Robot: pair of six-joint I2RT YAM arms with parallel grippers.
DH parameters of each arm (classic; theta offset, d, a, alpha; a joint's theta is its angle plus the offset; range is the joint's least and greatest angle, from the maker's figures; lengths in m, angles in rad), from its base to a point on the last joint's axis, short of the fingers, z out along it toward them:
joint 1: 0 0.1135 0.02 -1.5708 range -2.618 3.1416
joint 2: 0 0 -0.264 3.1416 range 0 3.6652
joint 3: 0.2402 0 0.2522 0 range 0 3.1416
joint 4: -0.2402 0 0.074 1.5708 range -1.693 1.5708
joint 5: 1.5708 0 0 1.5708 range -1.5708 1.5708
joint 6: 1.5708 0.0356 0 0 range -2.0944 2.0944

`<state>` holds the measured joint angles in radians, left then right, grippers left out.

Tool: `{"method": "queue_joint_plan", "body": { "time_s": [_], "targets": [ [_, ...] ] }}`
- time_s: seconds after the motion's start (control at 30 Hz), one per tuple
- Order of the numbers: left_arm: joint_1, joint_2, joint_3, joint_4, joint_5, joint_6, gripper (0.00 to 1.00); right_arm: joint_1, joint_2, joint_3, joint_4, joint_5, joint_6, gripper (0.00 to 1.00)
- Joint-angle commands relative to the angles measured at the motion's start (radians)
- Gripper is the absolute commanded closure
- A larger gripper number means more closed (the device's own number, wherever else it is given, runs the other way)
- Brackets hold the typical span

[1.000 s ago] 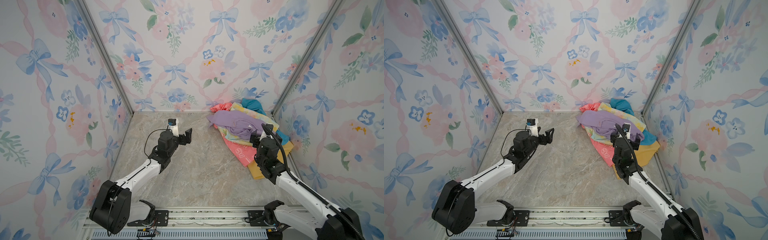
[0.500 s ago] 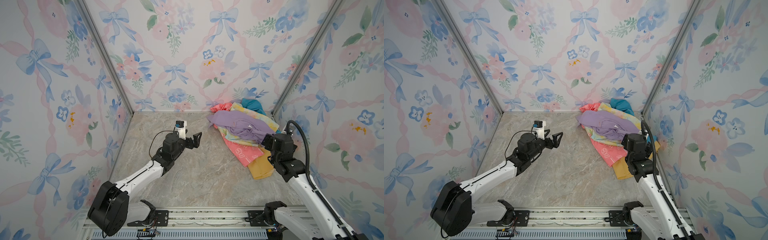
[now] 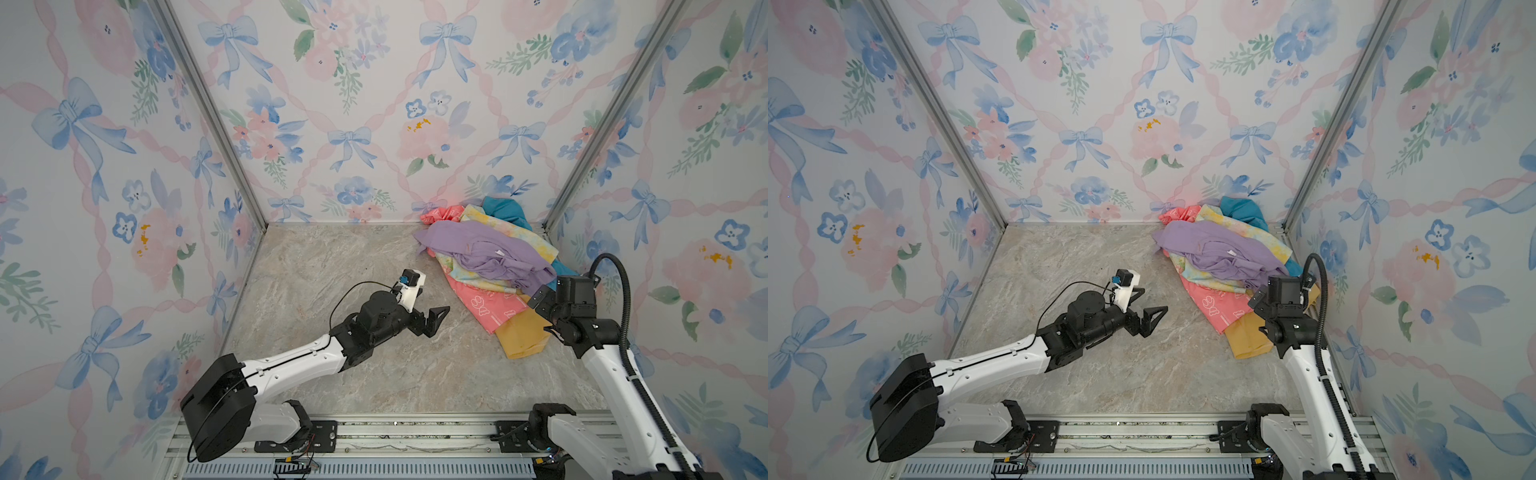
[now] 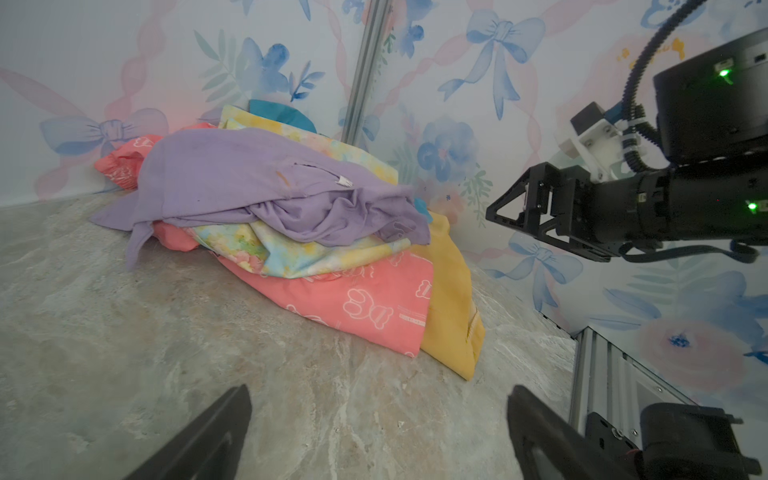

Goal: Pick out a specific cloth from the pile
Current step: 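Move the right gripper toward the yellow cloth edge while the left arm extends forward, then lower the right gripper onto the yellow cloth hem and close it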

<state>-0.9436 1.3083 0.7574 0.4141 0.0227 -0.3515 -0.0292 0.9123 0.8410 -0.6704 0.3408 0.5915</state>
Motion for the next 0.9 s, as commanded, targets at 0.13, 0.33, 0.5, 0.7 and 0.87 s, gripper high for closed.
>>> {"method": "queue_joint_plan", "body": {
  "time_s": [0.13,0.33,0.5,0.7,0.87],
  "targets": [
    [-0.124,0.052,0.028,-0.029,-0.066,0.063,0.02,-0.096,-0.059,-0.065,-0.146,-0.166,0.075,0.04],
    [-0.201,0.076,0.03,-0.031,-0.068,0.081,0.02,-0.134,-0.091,-0.132,-0.17,-0.276,0.088,0.08],
    [-0.237,0.09,0.037,-0.041,-0.07,0.084,0.02,-0.134,-0.108,-0.197,-0.182,-0.303,0.082,0.09],
    [-0.244,0.108,0.043,-0.051,-0.076,0.07,0.02,-0.09,-0.057,-0.23,-0.133,-0.32,0.108,0.12],
    [-0.244,0.111,0.046,-0.058,-0.083,0.076,0.02,-0.019,0.019,-0.228,-0.085,-0.301,0.127,0.13]
  ]
}}
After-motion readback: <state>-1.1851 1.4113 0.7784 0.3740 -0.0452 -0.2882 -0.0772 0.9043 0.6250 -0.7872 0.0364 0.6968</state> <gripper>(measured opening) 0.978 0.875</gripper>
